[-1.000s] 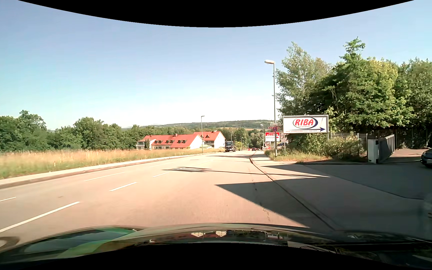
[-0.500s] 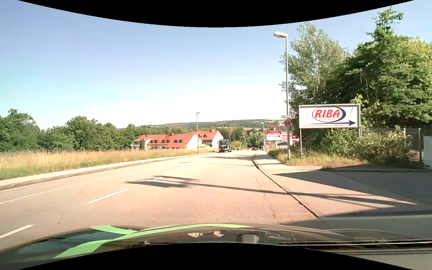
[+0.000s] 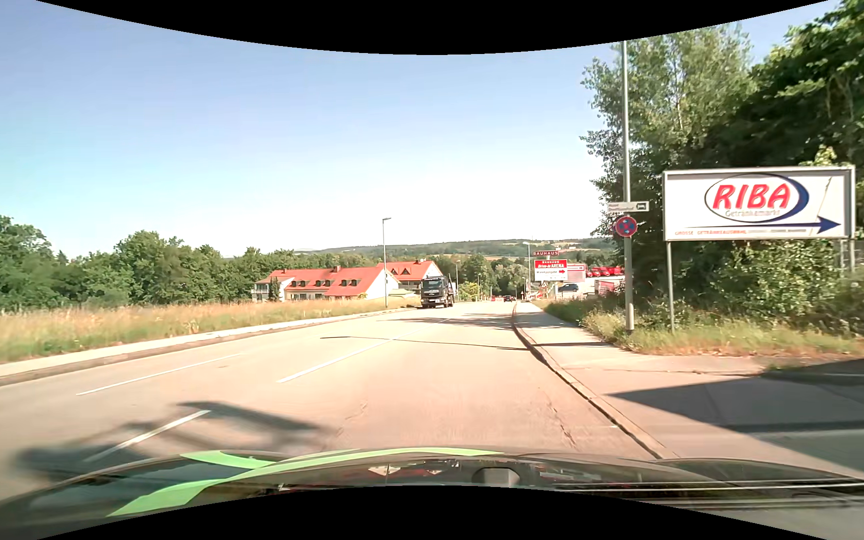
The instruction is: Follow the waypoints while adhering to traffic rules and regulations
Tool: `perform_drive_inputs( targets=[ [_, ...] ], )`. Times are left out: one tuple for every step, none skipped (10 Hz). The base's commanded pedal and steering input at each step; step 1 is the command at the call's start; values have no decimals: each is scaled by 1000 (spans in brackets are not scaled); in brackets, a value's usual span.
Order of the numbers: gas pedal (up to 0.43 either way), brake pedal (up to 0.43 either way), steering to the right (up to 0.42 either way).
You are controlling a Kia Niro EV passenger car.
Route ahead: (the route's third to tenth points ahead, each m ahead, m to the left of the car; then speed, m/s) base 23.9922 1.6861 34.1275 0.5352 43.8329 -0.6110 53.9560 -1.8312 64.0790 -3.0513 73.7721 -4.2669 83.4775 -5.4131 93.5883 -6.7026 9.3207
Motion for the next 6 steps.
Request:
perform_drive_inputs(
  targets=[
    [39,0,12],
    [39,0,12],
    [39,0,14],
    [39,0,16],
    [39,0,16],
    [39,0,17]
  ],
)
